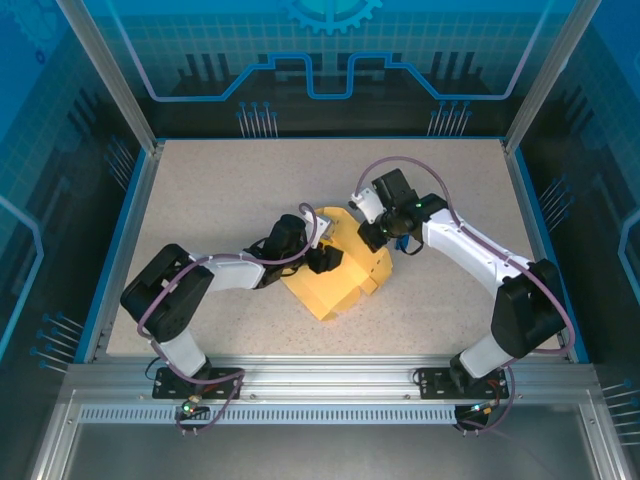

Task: Fold the paper box

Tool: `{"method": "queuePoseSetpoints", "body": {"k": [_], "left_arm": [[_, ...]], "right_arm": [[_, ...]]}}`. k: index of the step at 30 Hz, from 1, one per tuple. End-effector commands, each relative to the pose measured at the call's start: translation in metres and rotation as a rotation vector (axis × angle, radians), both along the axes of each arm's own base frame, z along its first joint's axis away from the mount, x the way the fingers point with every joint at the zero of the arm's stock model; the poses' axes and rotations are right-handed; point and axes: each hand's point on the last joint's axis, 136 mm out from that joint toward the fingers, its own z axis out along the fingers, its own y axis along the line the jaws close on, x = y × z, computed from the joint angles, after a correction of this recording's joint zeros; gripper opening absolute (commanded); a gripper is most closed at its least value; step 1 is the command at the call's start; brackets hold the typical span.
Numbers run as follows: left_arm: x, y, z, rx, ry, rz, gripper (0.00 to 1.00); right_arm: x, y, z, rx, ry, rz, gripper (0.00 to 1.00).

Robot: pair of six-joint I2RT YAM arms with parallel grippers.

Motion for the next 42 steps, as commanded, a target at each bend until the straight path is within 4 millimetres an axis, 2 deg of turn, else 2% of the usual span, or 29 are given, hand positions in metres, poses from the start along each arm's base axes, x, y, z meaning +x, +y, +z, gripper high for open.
{"method": "queuePoseSetpoints", "body": {"k": [1, 4, 9, 14, 19, 24, 31, 34, 42], "left_arm": [[-0.006, -0.002, 0.0, -0.004, -0.006, -0.022, 0.54], [-0.008, 0.001, 0.012, -0.009, -0.027, -0.024, 0.55], [-0.009, 0.013, 0.047, -0.04, -0.091, -0.003, 0.59], [0.005, 0.032, 0.081, -0.13, -0.11, 0.048, 0.61], [0.022, 0.032, 0.103, -0.212, -0.082, 0.04, 0.63], [0.032, 0.018, 0.113, -0.264, -0.042, -0.006, 0.63], [0.044, 0.01, 0.113, -0.274, -0.006, -0.006, 0.63], [0.049, 0.01, 0.111, -0.263, 0.0, 0.01, 0.63], [0.061, 0.027, 0.102, -0.202, -0.017, 0.127, 0.63]], "right_arm": [[0.001, -0.004, 0.014, 0.04, -0.025, -0.019, 0.01], [0.001, -0.006, 0.016, 0.039, -0.03, -0.022, 0.01], [0.0, -0.009, 0.01, 0.024, -0.021, -0.023, 0.01], [-0.001, -0.007, 0.008, 0.037, -0.018, -0.015, 0.01], [-0.001, -0.007, 0.008, 0.037, -0.021, -0.015, 0.01], [-0.002, -0.009, 0.01, 0.033, -0.025, -0.019, 0.01], [-0.001, -0.009, 0.008, 0.031, -0.026, -0.021, 0.01], [0.0, -0.008, 0.008, 0.033, -0.025, -0.019, 0.02], [0.0, -0.008, 0.006, 0.031, -0.022, -0.019, 0.02]]}}
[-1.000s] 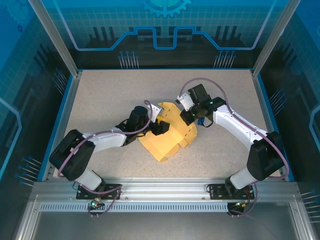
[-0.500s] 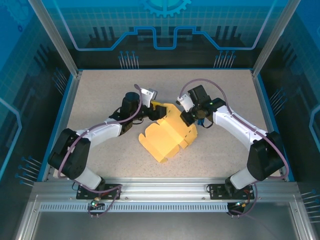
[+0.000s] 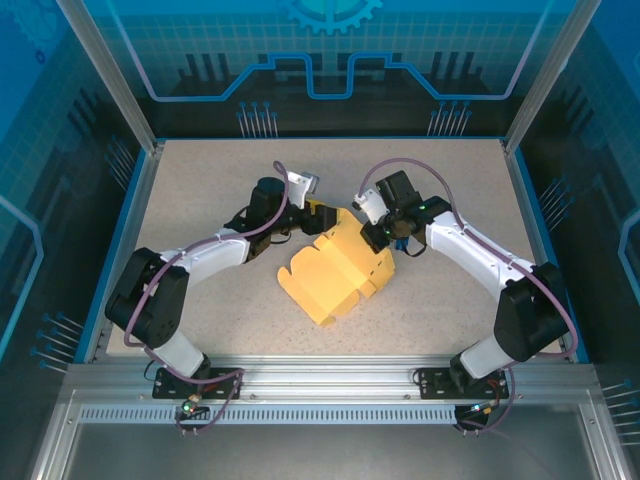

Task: Fold the paper box

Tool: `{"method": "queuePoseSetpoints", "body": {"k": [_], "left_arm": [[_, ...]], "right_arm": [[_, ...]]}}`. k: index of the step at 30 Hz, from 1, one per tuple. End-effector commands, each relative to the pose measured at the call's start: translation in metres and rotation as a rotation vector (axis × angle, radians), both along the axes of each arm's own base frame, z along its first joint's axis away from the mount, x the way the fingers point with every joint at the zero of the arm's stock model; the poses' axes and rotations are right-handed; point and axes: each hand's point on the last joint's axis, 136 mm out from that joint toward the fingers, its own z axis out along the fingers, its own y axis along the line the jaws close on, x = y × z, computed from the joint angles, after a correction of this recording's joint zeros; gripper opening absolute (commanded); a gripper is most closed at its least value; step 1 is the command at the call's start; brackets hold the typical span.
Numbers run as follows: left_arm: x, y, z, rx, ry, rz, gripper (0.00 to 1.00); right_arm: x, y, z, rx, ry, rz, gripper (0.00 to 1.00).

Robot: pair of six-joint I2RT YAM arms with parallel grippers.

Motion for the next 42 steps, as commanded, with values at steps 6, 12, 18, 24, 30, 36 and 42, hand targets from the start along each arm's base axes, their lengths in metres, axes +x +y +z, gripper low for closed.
{"method": "queuePoseSetpoints", "body": {"k": [6, 12, 18, 24, 30, 36, 42], "left_arm": [[-0.006, -0.017, 0.011, -0.065, 0.015, -0.097, 0.62], [-0.033, -0.037, 0.024, -0.138, -0.018, -0.255, 0.59], [-0.047, -0.049, 0.009, -0.136, 0.024, -0.334, 0.57], [-0.05, -0.051, 0.005, -0.119, 0.033, -0.351, 0.57], [-0.052, -0.041, 0.018, -0.086, -0.013, -0.332, 0.59], [-0.054, -0.017, 0.034, -0.047, -0.073, -0.266, 0.6], [-0.054, 0.012, 0.053, 0.046, -0.161, -0.177, 0.62]], "right_arm": [[0.002, -0.002, 0.008, 0.025, -0.017, -0.01, 0.01], [0.003, -0.003, 0.008, 0.019, -0.02, -0.016, 0.02], [0.005, 0.0, 0.012, 0.032, -0.025, -0.014, 0.02], [0.006, 0.0, 0.013, 0.037, -0.03, -0.013, 0.02], [0.003, -0.003, 0.013, 0.034, -0.042, -0.013, 0.01], [-0.002, -0.003, 0.02, 0.042, -0.077, 0.016, 0.02], [-0.01, 0.001, 0.033, 0.002, -0.157, 0.083, 0.02]]}}
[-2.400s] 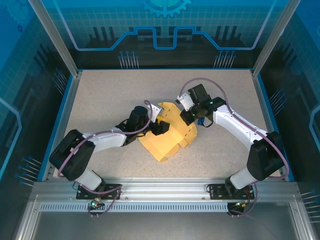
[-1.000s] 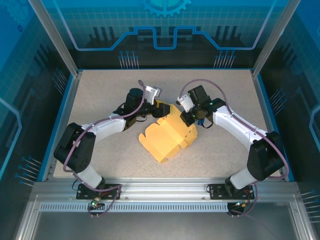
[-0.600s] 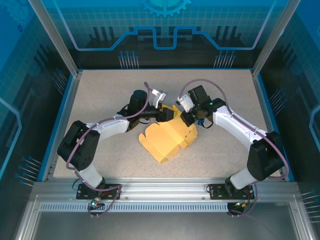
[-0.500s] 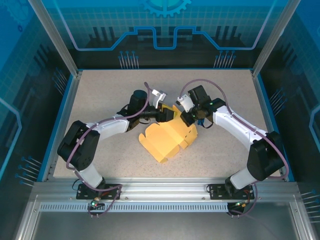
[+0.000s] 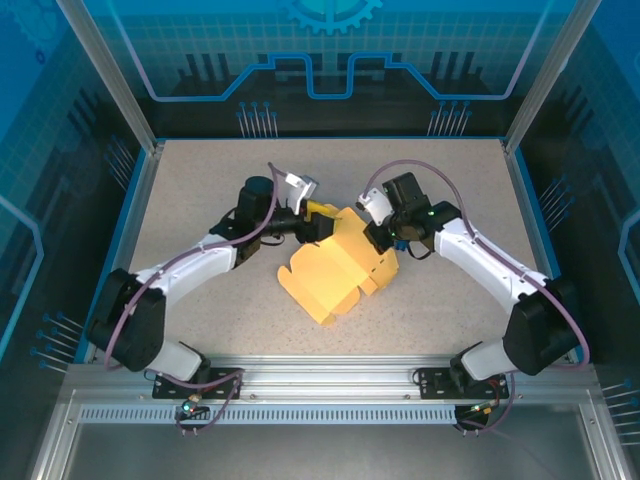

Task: Fold the paper box

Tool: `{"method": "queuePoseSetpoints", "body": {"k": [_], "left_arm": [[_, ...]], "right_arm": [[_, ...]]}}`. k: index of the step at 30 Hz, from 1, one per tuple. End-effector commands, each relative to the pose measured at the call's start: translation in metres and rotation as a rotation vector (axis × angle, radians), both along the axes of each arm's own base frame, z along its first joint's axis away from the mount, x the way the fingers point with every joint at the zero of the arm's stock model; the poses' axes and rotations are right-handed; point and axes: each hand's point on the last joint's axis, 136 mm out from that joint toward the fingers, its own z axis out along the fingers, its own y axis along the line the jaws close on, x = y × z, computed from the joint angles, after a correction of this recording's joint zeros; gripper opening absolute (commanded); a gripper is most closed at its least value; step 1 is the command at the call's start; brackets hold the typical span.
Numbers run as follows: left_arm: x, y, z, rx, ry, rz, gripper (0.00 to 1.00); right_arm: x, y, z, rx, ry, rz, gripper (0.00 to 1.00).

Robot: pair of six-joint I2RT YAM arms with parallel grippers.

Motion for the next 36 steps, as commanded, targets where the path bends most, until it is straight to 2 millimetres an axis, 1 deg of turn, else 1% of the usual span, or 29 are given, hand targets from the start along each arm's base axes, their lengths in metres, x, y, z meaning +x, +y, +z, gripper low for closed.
{"method": "queuePoseSetpoints", "body": {"k": [1, 4, 7, 11, 14, 19, 27, 31, 34, 36], "left_arm": [[-0.001, 0.02, 0.004, 0.09, -0.067, 0.067, 0.62], [0.001, 0.03, 0.01, 0.147, -0.088, 0.11, 0.63], [0.001, 0.031, 0.007, 0.176, -0.085, 0.105, 0.63], [-0.003, 0.026, 0.005, 0.183, -0.085, 0.069, 0.63], [-0.005, 0.023, 0.003, 0.221, -0.106, 0.04, 0.63], [-0.006, 0.017, 0.001, 0.258, -0.121, -0.008, 0.63], [-0.007, 0.01, -0.009, 0.268, -0.086, -0.066, 0.64], [-0.009, 0.007, -0.006, 0.256, -0.084, -0.088, 0.64], [-0.007, 0.01, -0.006, 0.265, -0.088, -0.065, 0.63], [0.0, 0.016, -0.007, 0.28, -0.092, -0.004, 0.63]], "right_arm": [[-0.004, 0.006, 0.013, -0.03, -0.085, 0.057, 0.02], [-0.006, 0.01, 0.015, -0.067, -0.12, 0.075, 0.02], [-0.008, 0.017, 0.017, -0.057, -0.126, 0.092, 0.02], [-0.013, 0.027, 0.017, -0.052, -0.133, 0.134, 0.03], [-0.019, 0.035, 0.015, -0.053, -0.13, 0.174, 0.03], [-0.023, 0.041, 0.013, -0.057, -0.134, 0.211, 0.03], [-0.026, 0.041, 0.013, -0.055, -0.146, 0.224, 0.03], [-0.027, 0.04, 0.012, -0.058, -0.149, 0.224, 0.03], [-0.023, 0.035, 0.012, -0.08, -0.162, 0.198, 0.03], [-0.018, 0.028, 0.01, -0.117, -0.169, 0.165, 0.03]]}}
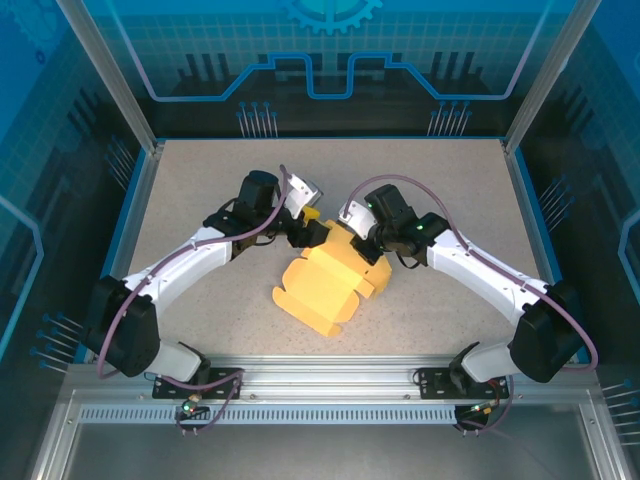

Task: Fold the paper box

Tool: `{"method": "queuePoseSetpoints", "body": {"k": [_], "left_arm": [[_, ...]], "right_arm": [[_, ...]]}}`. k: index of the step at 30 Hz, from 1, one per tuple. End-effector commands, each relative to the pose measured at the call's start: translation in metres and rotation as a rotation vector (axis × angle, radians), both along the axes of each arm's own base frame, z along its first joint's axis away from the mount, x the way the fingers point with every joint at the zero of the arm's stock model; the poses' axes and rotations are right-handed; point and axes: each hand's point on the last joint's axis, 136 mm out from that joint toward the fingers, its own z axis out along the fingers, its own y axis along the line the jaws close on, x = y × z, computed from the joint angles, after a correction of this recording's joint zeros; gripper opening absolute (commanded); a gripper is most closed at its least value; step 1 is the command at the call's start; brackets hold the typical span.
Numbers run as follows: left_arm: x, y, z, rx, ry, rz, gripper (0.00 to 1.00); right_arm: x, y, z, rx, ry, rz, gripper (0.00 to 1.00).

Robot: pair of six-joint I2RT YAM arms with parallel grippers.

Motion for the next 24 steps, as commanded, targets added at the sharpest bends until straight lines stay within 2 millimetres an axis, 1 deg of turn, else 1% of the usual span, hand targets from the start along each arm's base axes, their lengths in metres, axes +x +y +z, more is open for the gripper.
{"method": "queuePoseSetpoints", "body": {"k": [1, 4, 7, 10, 11, 13, 15, 18, 21, 24], "left_arm": [[0.009, 0.005, 0.014, 0.004, -0.053, 0.06, 0.63], [0.021, 0.022, 0.013, 0.006, -0.069, 0.184, 0.64], [0.029, 0.043, 0.012, -0.029, -0.065, 0.308, 0.64], [0.035, 0.067, 0.01, -0.088, -0.048, 0.435, 0.65], [0.038, 0.077, 0.006, -0.104, -0.032, 0.48, 0.66], [0.043, 0.092, -0.004, -0.122, 0.008, 0.557, 0.66], [0.047, 0.107, -0.02, -0.121, 0.056, 0.625, 0.66], [0.053, 0.125, -0.043, -0.112, 0.128, 0.697, 0.66], [0.06, 0.136, -0.065, -0.08, 0.189, 0.743, 0.66], [0.067, 0.138, -0.085, -0.045, 0.234, 0.757, 0.65]], "right_arm": [[0.004, -0.006, 0.005, -0.033, -0.051, -0.03, 0.03], [0.013, -0.016, -0.001, -0.086, -0.07, -0.084, 0.03], [0.021, -0.024, -0.007, -0.161, -0.11, -0.131, 0.04], [0.031, -0.029, -0.012, -0.263, -0.174, -0.162, 0.04], [0.033, -0.028, -0.013, -0.299, -0.199, -0.167, 0.04], [0.039, -0.028, -0.014, -0.36, -0.247, -0.18, 0.03], [0.045, -0.027, -0.014, -0.411, -0.291, -0.187, 0.03], [0.05, -0.024, -0.014, -0.464, -0.345, -0.184, 0.03], [0.053, -0.021, -0.015, -0.52, -0.397, -0.178, 0.03], [0.056, -0.019, -0.019, -0.589, -0.447, -0.163, 0.03]]}}
